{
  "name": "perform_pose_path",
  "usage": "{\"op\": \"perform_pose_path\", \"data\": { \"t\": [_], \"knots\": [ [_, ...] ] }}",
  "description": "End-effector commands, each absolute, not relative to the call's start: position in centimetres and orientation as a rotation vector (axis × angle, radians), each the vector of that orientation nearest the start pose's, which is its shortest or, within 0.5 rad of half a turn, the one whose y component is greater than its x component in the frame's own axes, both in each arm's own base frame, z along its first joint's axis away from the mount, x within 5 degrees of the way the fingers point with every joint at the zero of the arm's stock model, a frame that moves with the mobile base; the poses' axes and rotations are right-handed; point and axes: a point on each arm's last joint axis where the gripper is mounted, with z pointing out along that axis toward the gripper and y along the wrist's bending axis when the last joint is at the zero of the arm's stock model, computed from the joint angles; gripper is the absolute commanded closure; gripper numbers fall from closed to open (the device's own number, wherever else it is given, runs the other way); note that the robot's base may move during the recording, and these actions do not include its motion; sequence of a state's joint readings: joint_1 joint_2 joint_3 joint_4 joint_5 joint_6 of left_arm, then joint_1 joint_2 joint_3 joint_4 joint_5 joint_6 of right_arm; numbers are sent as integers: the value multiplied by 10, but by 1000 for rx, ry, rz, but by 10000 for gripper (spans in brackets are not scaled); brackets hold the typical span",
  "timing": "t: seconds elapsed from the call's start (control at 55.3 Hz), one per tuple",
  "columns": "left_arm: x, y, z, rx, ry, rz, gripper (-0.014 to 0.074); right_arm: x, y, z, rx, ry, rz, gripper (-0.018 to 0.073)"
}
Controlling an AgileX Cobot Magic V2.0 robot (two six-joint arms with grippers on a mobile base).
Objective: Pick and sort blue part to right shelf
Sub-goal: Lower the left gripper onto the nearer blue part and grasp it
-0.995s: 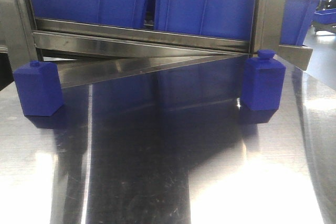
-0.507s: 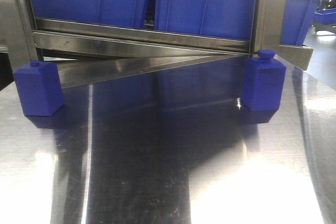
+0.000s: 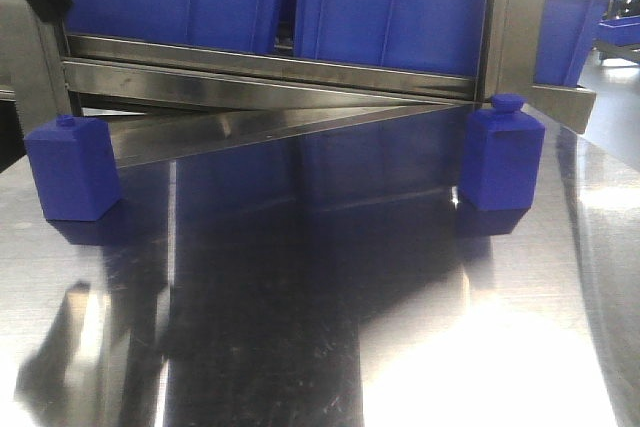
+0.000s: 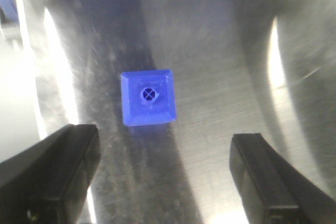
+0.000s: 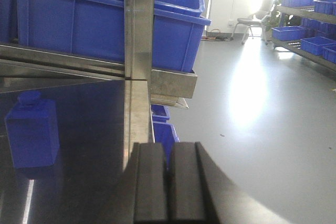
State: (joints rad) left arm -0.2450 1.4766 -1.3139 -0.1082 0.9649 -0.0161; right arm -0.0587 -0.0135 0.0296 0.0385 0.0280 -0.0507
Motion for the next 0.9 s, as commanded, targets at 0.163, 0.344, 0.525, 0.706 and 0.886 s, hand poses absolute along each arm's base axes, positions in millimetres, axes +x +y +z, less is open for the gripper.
{"op": "perform_pose_path", "data": {
  "t": [0.163,0.344,0.525,0.706,0.886],
  "knots": [
    [331,-94,318,256,2624,-239,18,54,-3,213,30,1419,-65,472],
    [343,-96,299,266,2659,-205,18,54,-3,213,30,1419,-65,472],
    [348,-99,287,255,2697,-229,18,54,-3,213,30,1419,-65,472],
    [352,-100,280,253,2712,-230,18,54,-3,213,30,1419,-65,472],
    [353,-99,280,265,2701,-202,32,54,-3,213,30,1419,-65,472]
  ]
}}
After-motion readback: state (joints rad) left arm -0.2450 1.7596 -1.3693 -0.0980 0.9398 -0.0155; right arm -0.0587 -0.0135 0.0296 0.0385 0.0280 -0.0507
